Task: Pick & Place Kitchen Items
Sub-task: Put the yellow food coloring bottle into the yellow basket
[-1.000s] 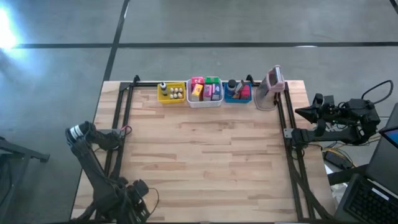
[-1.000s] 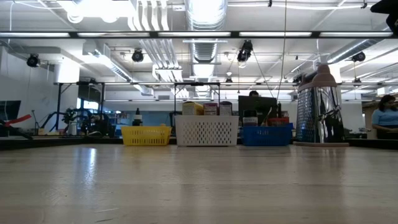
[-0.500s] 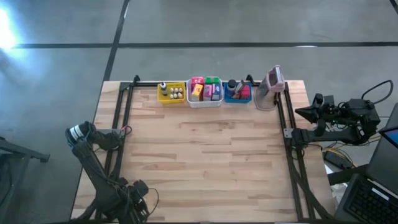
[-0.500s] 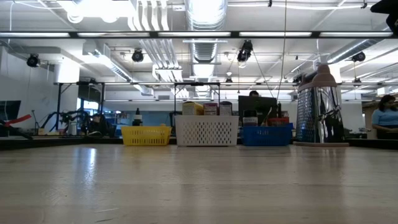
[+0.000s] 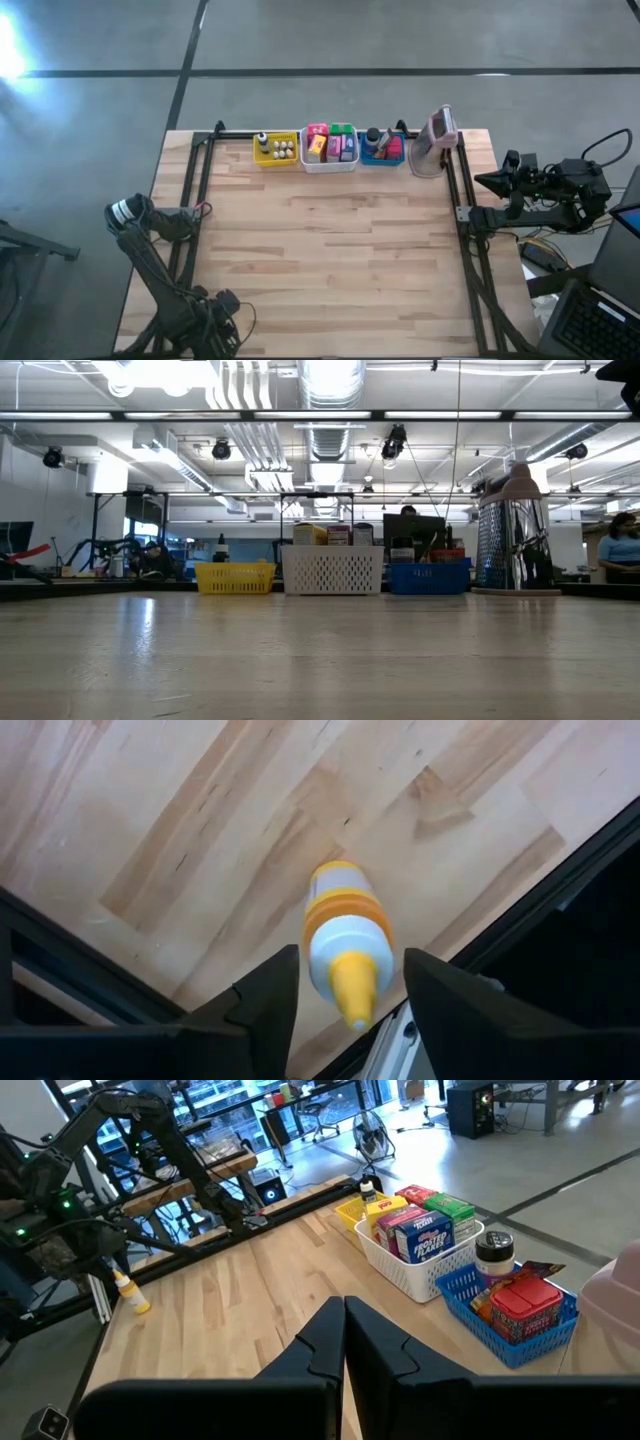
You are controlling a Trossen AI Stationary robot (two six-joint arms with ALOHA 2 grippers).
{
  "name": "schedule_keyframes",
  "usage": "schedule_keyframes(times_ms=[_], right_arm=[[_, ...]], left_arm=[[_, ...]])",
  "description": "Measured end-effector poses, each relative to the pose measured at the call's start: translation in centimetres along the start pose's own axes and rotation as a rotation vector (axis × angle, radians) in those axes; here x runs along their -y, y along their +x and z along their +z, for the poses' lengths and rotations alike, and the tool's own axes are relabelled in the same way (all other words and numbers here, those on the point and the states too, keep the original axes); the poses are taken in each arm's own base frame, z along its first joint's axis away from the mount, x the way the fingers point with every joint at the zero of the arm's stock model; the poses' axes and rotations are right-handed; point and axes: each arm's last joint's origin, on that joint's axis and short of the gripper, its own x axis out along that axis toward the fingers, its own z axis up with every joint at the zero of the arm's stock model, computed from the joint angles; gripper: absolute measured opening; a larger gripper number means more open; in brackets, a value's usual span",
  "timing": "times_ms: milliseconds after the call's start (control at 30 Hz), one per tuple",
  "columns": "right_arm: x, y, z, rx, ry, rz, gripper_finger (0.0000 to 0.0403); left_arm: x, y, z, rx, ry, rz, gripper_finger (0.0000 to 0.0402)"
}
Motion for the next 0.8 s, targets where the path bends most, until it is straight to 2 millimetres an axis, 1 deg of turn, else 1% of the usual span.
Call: schedule_keyframes(times_ms=[167, 300, 467, 667, 800], right_arm=[[0.0, 0.0, 0.0, 0.000, 0.000, 0.000, 0.0008], [0.0, 0.0, 0.0, 0.000, 0.000, 0.000, 0.0008], [0.0, 0.0, 0.0, 0.000, 0.000, 0.000, 0.0008], [0.0, 0.0, 0.0, 0.000, 0.000, 0.000, 0.0008], [0.0, 0.0, 0.0, 0.000, 0.000, 0.000, 0.0008]], left_arm=[[-0.3, 0.4, 0.0, 0.003, -0.001, 0.015, 0.0163], [-0.4, 1.0, 0.0, -0.007, -0.005, 0.013, 0.0151], [-0.4, 1.0, 0.0, -0.008, -0.005, 0.010, 0.0142], [-0.6, 0.6, 0.1, -0.007, -0.003, -0.001, 0.0139], [-0.7, 0.6, 0.2, -0.004, 0.037, 0.012, 0.0138]])
